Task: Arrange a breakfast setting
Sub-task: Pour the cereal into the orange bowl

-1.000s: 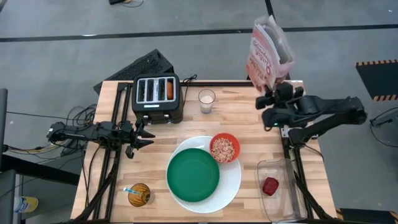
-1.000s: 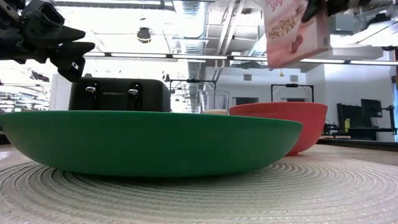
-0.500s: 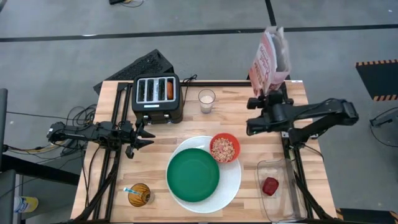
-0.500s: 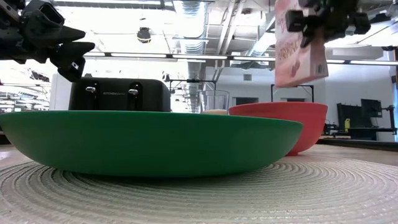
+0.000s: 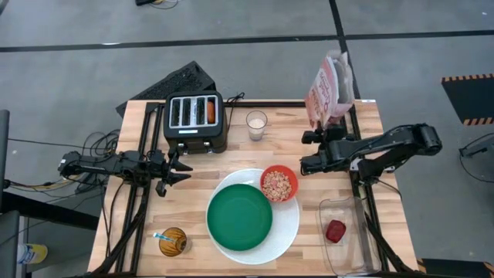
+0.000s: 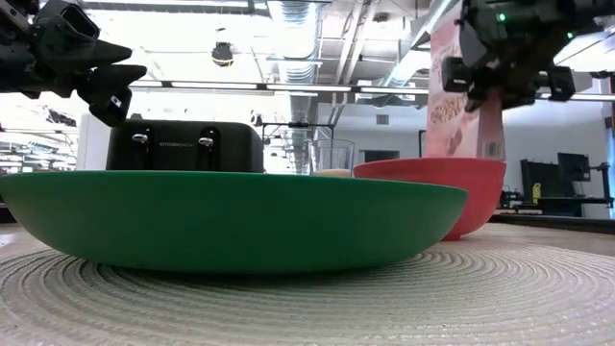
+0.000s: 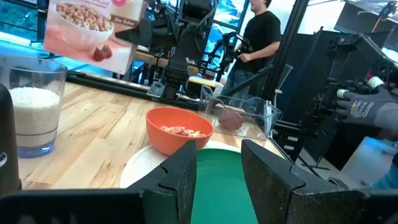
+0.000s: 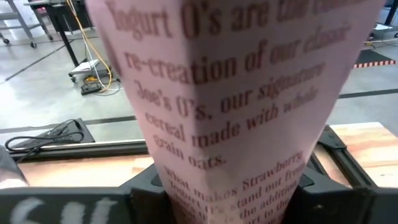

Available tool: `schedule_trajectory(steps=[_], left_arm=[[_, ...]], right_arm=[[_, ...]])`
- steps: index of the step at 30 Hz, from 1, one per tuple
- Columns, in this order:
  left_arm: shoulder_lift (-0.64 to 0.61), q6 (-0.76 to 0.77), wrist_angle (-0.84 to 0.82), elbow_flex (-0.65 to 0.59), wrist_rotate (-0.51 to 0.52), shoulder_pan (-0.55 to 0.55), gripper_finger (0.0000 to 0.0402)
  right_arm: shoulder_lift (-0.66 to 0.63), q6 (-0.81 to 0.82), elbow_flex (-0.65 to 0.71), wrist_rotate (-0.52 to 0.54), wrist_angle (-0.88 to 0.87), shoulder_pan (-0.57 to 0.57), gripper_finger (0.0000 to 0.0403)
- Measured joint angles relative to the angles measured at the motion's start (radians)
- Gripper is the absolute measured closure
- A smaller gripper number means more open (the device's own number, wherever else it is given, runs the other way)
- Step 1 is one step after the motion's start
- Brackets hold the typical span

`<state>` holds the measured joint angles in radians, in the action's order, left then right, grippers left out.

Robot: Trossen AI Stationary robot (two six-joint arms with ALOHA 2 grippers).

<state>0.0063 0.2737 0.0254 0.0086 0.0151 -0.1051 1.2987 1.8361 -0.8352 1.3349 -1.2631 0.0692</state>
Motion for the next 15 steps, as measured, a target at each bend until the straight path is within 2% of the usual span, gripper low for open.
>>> schedule_trajectory(steps=[4, 10, 15], left_arm=[[0.000, 0.000, 0.000, 0.000, 0.000, 0.000, 0.0288], [0.000, 0.000, 0.000, 0.000, 0.000, 0.000, 0.0288], [0.000, 0.000, 0.000, 0.000, 0.000, 0.000, 0.0288]], right_arm=[[0.000, -0.015, 0.065, -0.004, 0.087, 0.000, 0.0231], [0.000, -0.130, 0.156, -0.021, 0.237, 0.000, 0.0231], [0.000, -0.140, 0.225, -0.062, 0.350, 0.000, 0.0231]])
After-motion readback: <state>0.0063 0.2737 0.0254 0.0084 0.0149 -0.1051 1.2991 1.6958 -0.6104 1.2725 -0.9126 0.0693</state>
